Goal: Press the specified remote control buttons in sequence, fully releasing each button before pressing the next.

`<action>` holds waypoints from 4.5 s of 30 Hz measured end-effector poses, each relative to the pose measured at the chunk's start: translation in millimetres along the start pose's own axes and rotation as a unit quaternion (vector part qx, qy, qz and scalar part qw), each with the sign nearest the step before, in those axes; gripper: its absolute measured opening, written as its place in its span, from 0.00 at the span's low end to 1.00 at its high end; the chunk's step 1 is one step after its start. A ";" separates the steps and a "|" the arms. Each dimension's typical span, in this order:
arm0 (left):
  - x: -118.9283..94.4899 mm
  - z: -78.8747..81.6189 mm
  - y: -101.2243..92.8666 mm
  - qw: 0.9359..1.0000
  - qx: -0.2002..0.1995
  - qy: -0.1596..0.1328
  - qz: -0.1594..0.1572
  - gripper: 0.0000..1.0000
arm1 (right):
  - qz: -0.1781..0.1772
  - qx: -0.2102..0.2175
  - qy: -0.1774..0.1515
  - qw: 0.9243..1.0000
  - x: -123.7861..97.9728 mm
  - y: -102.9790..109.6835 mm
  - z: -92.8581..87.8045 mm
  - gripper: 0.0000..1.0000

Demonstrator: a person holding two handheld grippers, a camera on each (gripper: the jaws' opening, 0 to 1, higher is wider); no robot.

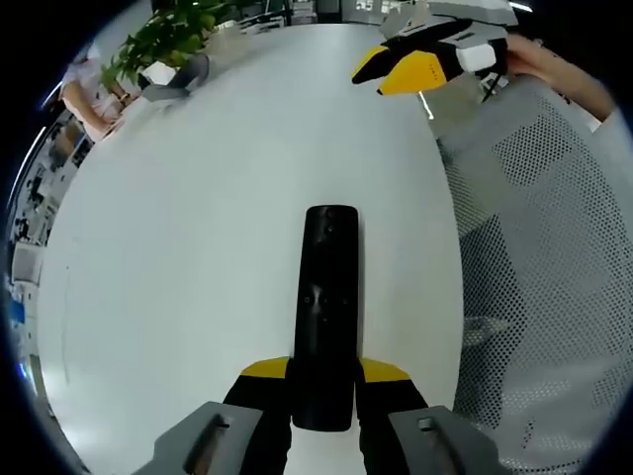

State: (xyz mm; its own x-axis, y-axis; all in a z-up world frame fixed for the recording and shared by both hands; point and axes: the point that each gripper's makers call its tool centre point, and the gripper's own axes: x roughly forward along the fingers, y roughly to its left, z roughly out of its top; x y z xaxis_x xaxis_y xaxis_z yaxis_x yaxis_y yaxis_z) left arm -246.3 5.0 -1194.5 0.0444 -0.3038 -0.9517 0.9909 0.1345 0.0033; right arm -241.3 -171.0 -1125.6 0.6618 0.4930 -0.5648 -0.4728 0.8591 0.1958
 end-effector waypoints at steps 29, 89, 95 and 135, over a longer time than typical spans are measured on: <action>-2.7 -2.4 -17.1 0.972 -0.061 -0.225 0.030 0.23 | 0.079 -0.062 0.118 0.988 11.8 33.8 -35.1 0.17; -0.8 14.5 -26.2 0.963 -0.045 -0.267 0.008 0.26 | 0.178 -0.284 0.237 0.912 63.0 69.0 -47.5 0.00; 1.2 15.2 -28.8 0.966 -0.031 -0.255 0.012 0.25 | 0.177 -0.303 0.230 0.908 62.0 69.8 -45.4 0.00; -0.3 15.3 -33.9 0.961 -0.017 -0.277 0.005 0.24 | 0.209 -0.348 0.249 0.879 53.0 76.5 -44.2 0.00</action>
State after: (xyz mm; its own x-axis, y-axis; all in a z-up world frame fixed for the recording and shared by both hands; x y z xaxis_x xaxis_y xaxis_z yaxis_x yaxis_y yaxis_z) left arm -277.9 -13.9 -1189.6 0.1238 -0.7567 -0.6420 0.9858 0.1675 -0.0074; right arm -268.1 -85.2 -1175.9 0.0905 0.4757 -0.8749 -0.9706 0.2390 0.0296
